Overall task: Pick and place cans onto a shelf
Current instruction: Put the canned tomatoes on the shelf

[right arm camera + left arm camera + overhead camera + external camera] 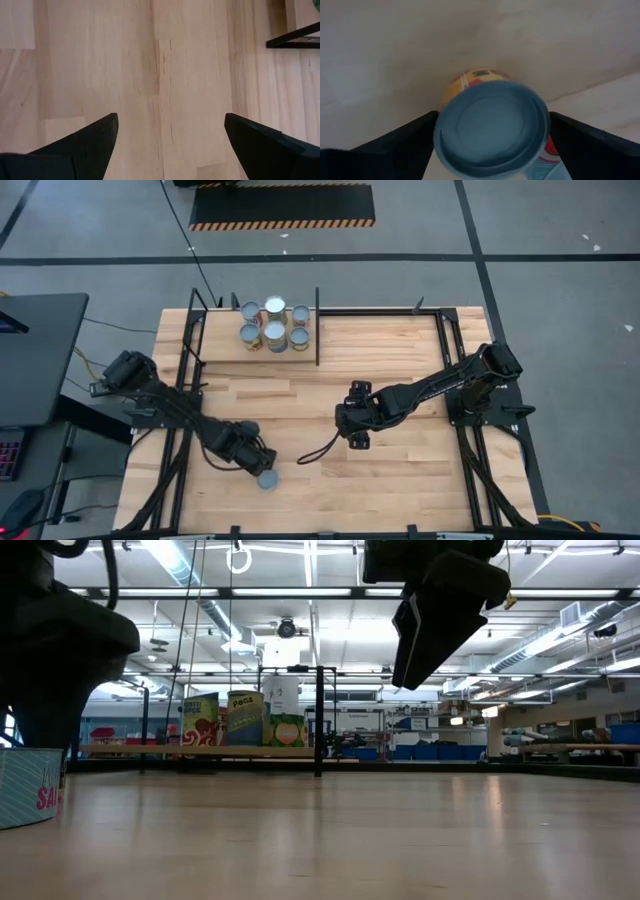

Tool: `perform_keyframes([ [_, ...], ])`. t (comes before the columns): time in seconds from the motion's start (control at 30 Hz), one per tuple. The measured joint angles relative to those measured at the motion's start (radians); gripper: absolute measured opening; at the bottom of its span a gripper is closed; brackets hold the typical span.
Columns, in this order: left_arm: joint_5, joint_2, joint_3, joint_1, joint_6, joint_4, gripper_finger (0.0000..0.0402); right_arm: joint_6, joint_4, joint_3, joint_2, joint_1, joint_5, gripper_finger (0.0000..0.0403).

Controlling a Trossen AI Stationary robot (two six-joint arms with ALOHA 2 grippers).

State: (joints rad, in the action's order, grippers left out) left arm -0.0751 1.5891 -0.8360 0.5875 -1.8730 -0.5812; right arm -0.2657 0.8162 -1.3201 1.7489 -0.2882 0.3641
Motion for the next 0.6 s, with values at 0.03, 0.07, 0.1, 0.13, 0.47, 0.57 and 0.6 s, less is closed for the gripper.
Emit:
perform_keyframes([
  [0.03, 0.000, -0.006, 0.000, -0.004, 0.012, -0.003, 0.0376, 0.000, 0.000, 0.000, 0.000, 0.000, 0.000, 0.0374],
  [0.07, 0.000, -0.011, 0.000, -0.011, 0.027, -0.007, 0.0375, 0.000, 0.000, 0.000, 0.000, 0.000, 0.000, 0.0374],
  [0.1, 0.001, -0.013, 0.000, -0.017, 0.041, -0.008, 0.0375, 0.000, 0.000, 0.000, 0.000, 0.000, 0.000, 0.0374],
  [0.13, 0.000, -0.012, 0.000, -0.022, 0.049, -0.012, 0.0375, 0.000, 0.000, 0.000, 0.000, 0.000, 0.000, 0.0374],
  [0.47, 0.043, -0.012, 0.000, -0.027, 0.026, -0.018, 0.0353, 0.000, 0.000, 0.000, 0.000, 0.000, 0.000, 0.0374],
  [0.57, 0.057, -0.013, -0.001, -0.028, 0.039, -0.017, 0.0314, 0.000, 0.000, 0.000, 0.000, 0.000, 0.000, 0.0374],
  [0.6, 0.063, -0.013, -0.001, -0.028, 0.051, -0.016, 0.0300, 0.000, 0.000, 0.000, 0.000, 0.000, 0.000, 0.0374],
])
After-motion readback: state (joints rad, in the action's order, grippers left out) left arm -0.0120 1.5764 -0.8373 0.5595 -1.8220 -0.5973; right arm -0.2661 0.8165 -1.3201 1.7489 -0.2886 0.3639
